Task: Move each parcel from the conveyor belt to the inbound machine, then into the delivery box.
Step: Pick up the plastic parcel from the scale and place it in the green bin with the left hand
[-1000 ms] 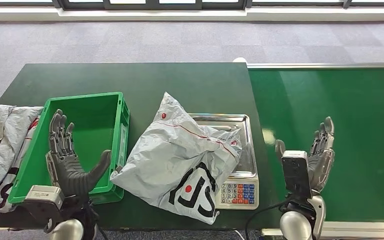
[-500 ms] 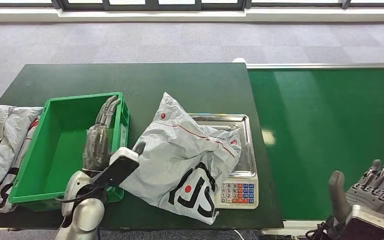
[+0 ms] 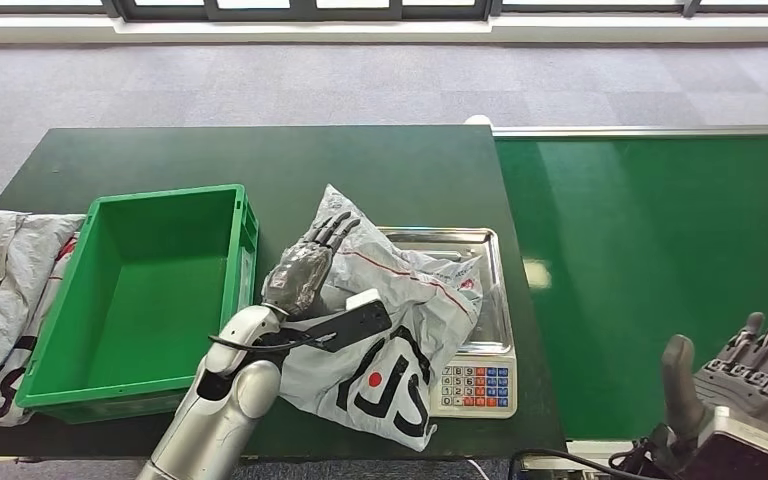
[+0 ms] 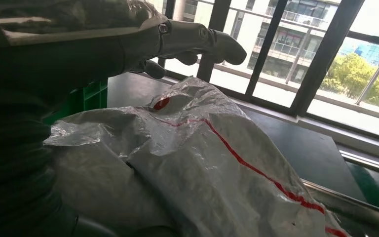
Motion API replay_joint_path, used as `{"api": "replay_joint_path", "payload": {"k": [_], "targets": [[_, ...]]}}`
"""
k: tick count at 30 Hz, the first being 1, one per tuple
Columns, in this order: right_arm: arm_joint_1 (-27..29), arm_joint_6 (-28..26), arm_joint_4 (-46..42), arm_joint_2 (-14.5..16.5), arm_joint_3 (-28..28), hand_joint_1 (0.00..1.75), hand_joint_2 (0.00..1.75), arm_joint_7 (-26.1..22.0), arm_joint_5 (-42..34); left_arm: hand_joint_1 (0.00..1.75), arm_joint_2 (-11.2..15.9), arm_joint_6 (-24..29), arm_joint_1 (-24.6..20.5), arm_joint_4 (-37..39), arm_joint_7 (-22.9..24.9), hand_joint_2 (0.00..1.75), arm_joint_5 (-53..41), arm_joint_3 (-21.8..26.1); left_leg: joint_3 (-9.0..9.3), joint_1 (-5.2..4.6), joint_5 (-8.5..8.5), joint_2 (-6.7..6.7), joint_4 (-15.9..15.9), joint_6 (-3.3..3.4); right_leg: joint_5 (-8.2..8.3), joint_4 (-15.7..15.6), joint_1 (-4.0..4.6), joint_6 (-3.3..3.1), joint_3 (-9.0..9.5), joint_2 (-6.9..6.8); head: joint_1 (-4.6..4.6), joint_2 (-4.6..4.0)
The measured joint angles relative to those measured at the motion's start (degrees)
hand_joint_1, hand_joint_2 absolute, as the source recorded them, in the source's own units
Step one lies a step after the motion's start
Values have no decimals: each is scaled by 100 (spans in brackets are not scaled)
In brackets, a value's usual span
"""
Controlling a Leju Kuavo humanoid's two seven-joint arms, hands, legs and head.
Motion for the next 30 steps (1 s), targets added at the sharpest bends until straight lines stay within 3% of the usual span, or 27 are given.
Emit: {"api": "replay_joint_path", "payload": {"k": [3,4,7,8,16,24,30], "targets": [[-89,-39,0,0,-1,0,175,-11,-27,2,-61,-151,-261,475,109,175,-99,-177,1,0,1,0,0,1,2,0,0,0,1,1,0,0],[-114,-47,0,0,-1,0,175,-9,-24,27,-75,-178,-323,602,130,175,-116,-226,1,0,1,0,0,1,2,0,0,0,1,1,0,0],[-166,-45,0,2,-1,0,175,36,2,155,-110,-255,-476,938,211,175,-148,-340,1,0,1,0,0,1,3,1,0,0,1,1,0,0],[-183,-33,1,5,-1,0,175,64,15,175,-120,-284,-522,1048,245,175,-157,-373,1,0,1,0,0,1,3,1,0,0,1,1,0,0],[-469,91,102,81,4,0,175,294,75,175,-200,-403,-915,1877,414,175,-153,-437,0,0,3,-1,0,2,3,2,0,0,5,-1,0,0],[-550,153,195,109,32,0,175,333,-57,175,-143,-350,-1069,2102,399,175,-89,-437,0,0,4,-4,0,3,3,4,0,0,10,-3,0,0],[-607,1137,316,114,425,0,175,682,-163,175,141,334,-936,1268,3,175,241,-274,-9,4,10,-2,-2,-6,5,9,6,-2,-3,-1,0,0]]}}
